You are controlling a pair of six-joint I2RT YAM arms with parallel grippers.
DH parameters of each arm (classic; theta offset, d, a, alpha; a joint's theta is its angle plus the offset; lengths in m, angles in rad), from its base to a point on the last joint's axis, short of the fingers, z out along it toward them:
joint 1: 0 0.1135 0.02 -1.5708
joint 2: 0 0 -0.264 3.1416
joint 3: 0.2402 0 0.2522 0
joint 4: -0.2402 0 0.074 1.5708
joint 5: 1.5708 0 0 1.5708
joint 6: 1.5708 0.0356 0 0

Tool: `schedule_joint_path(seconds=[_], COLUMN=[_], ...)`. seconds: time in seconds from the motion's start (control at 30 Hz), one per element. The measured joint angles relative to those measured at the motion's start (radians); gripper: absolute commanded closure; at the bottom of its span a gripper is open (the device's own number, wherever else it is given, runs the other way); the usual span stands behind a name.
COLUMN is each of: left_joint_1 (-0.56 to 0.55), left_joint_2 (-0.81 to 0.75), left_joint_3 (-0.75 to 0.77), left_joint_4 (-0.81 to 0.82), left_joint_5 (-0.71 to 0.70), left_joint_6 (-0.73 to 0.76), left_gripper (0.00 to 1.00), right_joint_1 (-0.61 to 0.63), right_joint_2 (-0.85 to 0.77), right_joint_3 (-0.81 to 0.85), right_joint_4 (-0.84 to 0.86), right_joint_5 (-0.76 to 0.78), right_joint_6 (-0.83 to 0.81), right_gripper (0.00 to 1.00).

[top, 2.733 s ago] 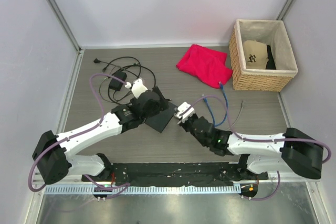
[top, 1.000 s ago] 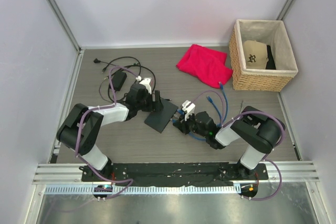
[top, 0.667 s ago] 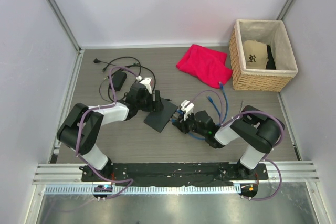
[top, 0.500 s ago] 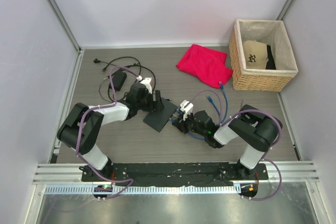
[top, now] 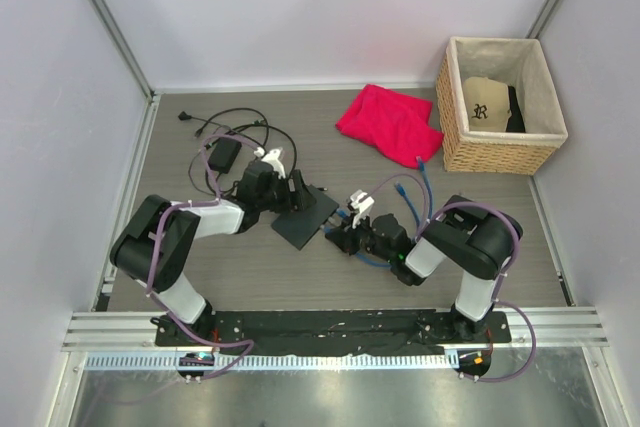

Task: Insert the plug into the switch port

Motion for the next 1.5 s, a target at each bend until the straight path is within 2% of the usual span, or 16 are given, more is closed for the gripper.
schedule_joint_path(seconds=[0.4,0.67,0.93,1.13,1.3,1.5], left_joint_1=[0.002,-0.006,-0.041,-0.1,-0.143,-0.169], left_joint_2=[-0.01,-0.012,-0.012,-0.012,-0.001,0.002], left_joint_3=[-0.043,-0.044,-0.039,-0.043,-0.031,-0.024], left_joint_4=[0.055,0.052,0.049,0.063,0.061,0.054], left_joint_5=[0.01,-0.003,-0.089,-0.212,-0.29,-0.297], left_joint_6=[-0.121,-0.146,-0.163,-0.213,-0.21,-0.198], left_gripper=[0.3,0.3,0.33,0.36,0.41,0.43], right_joint_1=[0.002,0.001,0.0,0.001,0.001,-0.006], right_joint_2=[0.008,0.04,0.054,0.053,0.017,-0.063], right_joint_3=[-0.045,-0.041,-0.022,-0.021,-0.021,-0.012], right_joint_4=[0.068,0.113,0.115,0.114,0.062,-0.079], right_joint_5=[0.057,0.023,0.005,0.045,0.064,0.088], right_joint_6=[0.04,0.027,0.016,0.008,-0.023,-0.082], right_gripper=[0.99,0.99,0.99,0.99,0.99,0.99])
